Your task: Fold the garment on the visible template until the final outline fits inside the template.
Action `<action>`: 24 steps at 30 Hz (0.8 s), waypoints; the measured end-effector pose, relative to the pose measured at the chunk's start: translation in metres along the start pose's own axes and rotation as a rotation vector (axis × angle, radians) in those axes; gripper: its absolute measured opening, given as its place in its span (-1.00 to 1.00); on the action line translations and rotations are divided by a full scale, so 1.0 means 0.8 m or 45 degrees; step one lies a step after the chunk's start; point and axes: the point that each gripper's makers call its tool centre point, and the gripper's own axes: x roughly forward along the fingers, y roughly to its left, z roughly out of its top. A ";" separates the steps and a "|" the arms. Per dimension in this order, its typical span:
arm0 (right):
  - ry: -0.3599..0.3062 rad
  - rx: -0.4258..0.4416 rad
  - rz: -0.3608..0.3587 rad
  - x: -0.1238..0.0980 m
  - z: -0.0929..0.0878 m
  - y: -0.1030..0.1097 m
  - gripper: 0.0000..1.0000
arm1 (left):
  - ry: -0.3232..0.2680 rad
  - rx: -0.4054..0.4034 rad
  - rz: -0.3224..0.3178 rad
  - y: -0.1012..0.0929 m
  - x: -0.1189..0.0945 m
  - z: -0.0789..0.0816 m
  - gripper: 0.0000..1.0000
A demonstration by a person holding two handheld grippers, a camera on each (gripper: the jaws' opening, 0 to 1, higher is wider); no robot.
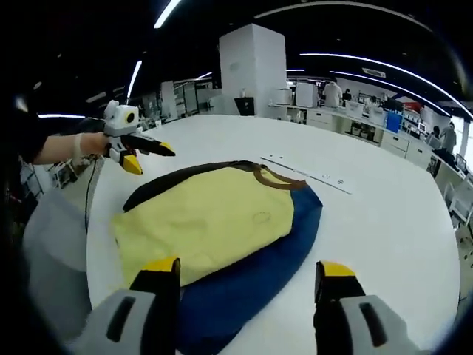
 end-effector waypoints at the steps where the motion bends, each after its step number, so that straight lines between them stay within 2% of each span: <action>1: 0.000 0.003 0.000 -0.002 -0.001 0.003 0.44 | -0.002 0.001 0.004 0.000 -0.002 -0.001 0.41; 4: -0.022 0.002 -0.004 -0.006 -0.003 0.008 0.38 | -0.021 -0.012 0.007 -0.011 -0.009 -0.001 0.41; 6: -0.024 -0.083 -0.013 -0.010 -0.006 0.015 0.34 | -0.029 -0.020 0.007 -0.016 -0.012 -0.005 0.40; 7: -0.023 -0.066 -0.020 -0.012 -0.010 0.019 0.32 | -0.029 -0.022 0.007 -0.025 -0.015 -0.008 0.41; 11: 0.012 -0.118 -0.038 -0.019 -0.025 0.029 0.28 | -0.026 -0.030 0.002 -0.037 -0.017 -0.015 0.41; 15: 0.019 -0.124 -0.025 -0.024 -0.036 0.046 0.24 | -0.033 -0.039 0.007 -0.043 -0.024 -0.018 0.41; 20: 0.024 -0.123 -0.013 -0.028 -0.047 0.054 0.23 | -0.037 -0.045 0.009 -0.053 -0.032 -0.018 0.40; 22: 0.003 -0.079 0.013 -0.028 -0.048 0.061 0.23 | -0.049 -0.061 0.018 -0.053 -0.036 -0.017 0.40; 24: 0.003 -0.084 0.011 -0.030 -0.051 0.067 0.22 | -0.077 -0.079 0.027 -0.052 -0.040 -0.015 0.40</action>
